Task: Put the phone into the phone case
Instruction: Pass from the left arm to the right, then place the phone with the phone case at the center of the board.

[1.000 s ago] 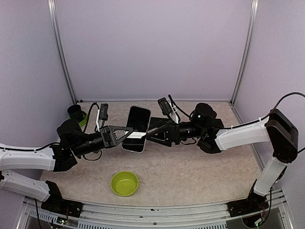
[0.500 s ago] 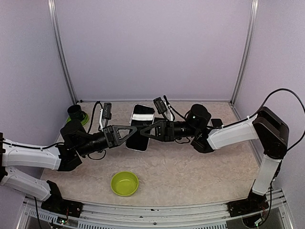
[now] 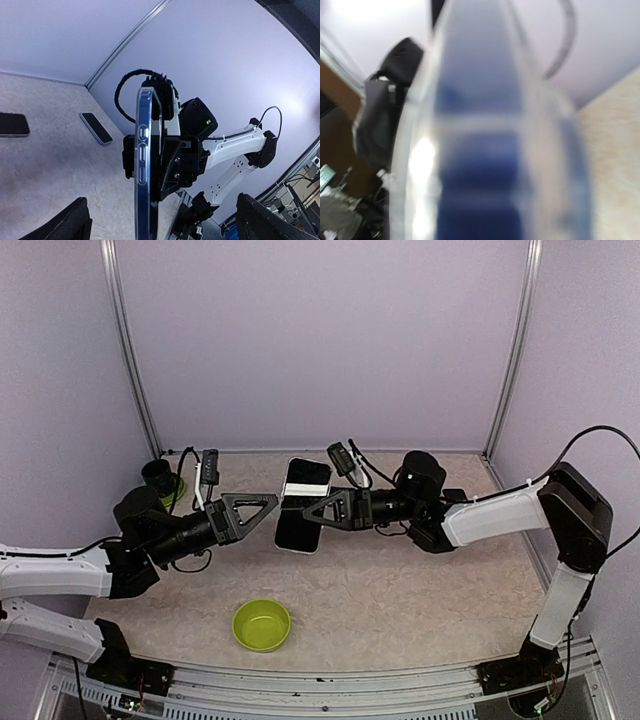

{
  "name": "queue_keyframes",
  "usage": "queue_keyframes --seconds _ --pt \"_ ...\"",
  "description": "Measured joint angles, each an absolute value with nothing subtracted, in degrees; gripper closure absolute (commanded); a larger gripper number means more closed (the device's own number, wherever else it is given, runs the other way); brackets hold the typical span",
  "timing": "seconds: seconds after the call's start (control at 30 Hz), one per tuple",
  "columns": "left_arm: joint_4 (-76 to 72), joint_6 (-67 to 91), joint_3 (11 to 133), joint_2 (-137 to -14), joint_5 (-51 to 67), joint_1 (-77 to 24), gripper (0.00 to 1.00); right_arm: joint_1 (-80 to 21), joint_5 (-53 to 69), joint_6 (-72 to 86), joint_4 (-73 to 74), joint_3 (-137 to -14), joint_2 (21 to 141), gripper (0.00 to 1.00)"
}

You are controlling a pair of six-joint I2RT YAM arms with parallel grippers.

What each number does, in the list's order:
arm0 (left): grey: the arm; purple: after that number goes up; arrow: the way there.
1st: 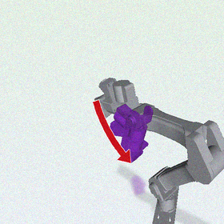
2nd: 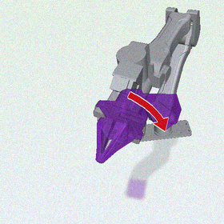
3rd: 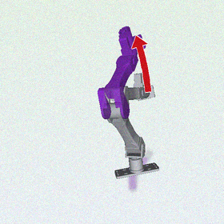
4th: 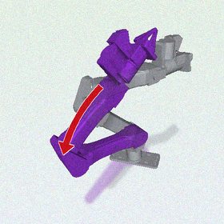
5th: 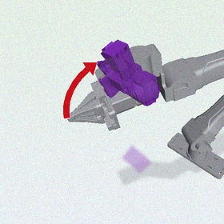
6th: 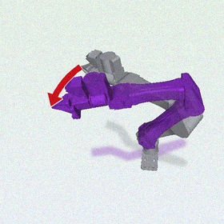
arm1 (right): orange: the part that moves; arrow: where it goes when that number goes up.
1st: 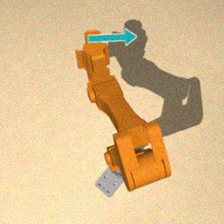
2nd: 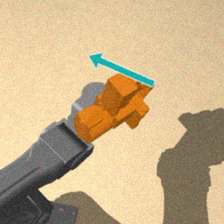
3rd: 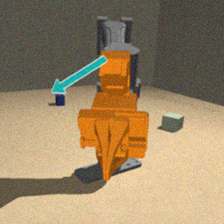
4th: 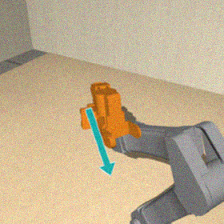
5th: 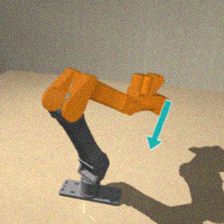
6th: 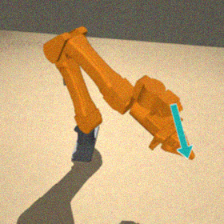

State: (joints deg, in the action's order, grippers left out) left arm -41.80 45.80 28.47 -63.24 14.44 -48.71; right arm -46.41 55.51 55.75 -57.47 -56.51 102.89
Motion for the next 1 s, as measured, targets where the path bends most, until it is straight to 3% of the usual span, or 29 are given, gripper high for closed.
queue_keyframes --seconds 0.47,1.0 --pt "-27.9 39.3 28.2 -50.8 12.6 -41.8 0.01 -32.8 53.3 36.0 -17.0 -55.6 90.0 1.00" --pt "-23.9 38.2 27.0 -50.7 13.3 -40.1 0.01 -21.3 45.6 18.1 13.1 -63.4 94.9 1.00"
